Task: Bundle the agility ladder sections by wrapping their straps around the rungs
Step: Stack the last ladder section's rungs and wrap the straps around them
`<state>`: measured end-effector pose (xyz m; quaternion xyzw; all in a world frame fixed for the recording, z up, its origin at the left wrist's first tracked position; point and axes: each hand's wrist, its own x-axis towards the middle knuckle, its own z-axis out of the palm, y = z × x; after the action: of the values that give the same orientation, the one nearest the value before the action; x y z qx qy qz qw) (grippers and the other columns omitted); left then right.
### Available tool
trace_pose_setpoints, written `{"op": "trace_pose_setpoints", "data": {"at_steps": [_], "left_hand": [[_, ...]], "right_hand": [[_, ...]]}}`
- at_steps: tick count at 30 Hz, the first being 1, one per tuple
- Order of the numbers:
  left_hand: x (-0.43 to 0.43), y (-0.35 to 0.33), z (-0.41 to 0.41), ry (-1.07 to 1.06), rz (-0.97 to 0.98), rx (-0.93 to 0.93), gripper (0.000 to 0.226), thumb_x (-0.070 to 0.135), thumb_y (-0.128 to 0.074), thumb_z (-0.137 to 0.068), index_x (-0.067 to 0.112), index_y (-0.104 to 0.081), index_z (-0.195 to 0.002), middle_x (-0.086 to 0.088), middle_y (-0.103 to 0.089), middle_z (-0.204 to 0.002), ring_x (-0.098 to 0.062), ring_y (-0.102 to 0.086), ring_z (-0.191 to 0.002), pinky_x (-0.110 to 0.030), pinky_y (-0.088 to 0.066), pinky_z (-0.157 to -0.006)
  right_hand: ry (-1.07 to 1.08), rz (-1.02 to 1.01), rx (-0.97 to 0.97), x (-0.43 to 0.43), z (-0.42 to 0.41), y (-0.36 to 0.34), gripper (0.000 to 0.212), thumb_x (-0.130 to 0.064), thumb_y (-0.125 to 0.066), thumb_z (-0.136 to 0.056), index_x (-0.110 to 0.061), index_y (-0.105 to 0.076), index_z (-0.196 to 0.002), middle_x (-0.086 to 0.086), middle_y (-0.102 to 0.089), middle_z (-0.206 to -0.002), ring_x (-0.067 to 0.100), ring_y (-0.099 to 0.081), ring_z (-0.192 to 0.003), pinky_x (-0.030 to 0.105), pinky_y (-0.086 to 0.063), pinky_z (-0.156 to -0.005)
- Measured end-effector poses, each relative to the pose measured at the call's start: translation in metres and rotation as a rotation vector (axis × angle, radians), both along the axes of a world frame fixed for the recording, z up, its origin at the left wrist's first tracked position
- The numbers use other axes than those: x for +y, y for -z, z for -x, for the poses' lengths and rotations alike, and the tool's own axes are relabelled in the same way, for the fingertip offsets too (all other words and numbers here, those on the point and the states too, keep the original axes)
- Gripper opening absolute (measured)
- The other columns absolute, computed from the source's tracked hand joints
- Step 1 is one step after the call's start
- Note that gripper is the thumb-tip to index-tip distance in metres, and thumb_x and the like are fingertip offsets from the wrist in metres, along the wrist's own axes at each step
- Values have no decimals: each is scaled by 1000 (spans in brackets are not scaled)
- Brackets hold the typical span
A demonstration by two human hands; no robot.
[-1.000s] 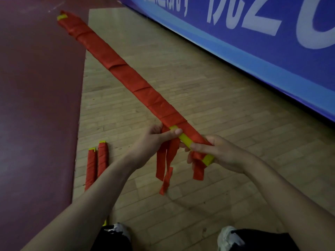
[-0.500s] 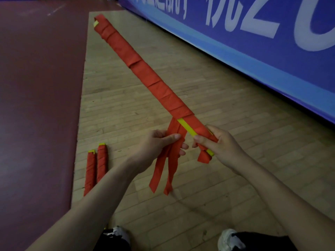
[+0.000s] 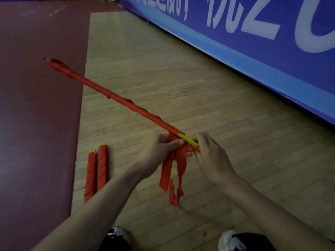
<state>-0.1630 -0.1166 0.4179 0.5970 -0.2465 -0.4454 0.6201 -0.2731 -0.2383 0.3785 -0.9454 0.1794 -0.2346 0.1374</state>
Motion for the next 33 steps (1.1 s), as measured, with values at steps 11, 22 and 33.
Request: {"op": "trace_pose_setpoints", "data": {"at_steps": [11, 22, 33], "left_hand": [[1, -4, 0, -113, -71, -2, 27, 24, -59, -94, -1, -67, -100, -20, -73, -92, -27, -72, -84, -32, -60, -76], [1, -2, -2, -13, -31, 54, 16, 14, -55, -94, 4, -68, -97, -16, -73, -94, -22, -72, -81, -34, -58, -81], [-2, 14, 2, 157, -145, -187, 29, 29, -60, -92, 4, -69, -104, -14, -73, -97, -27, -70, -91, -33, -56, -81]], "right_hand": [[41, 178, -112, 12, -1, 10, 50, -3, -63, -77, -9, -39, -121, 16, -54, -108, 29, -58, -88, 31, -51, -60], [-123, -1023, -141, -31, 7, -43, 16, -35, -57, -93, -27, -69, -101, -10, -71, -96, 0, -65, -89, 17, -47, -75], [-114, -1030, -83, -25, -7, -25, 18, -23, -68, -87, -9, -71, -97, 6, -72, -86, 15, -67, -77, 35, -55, -71]]}}
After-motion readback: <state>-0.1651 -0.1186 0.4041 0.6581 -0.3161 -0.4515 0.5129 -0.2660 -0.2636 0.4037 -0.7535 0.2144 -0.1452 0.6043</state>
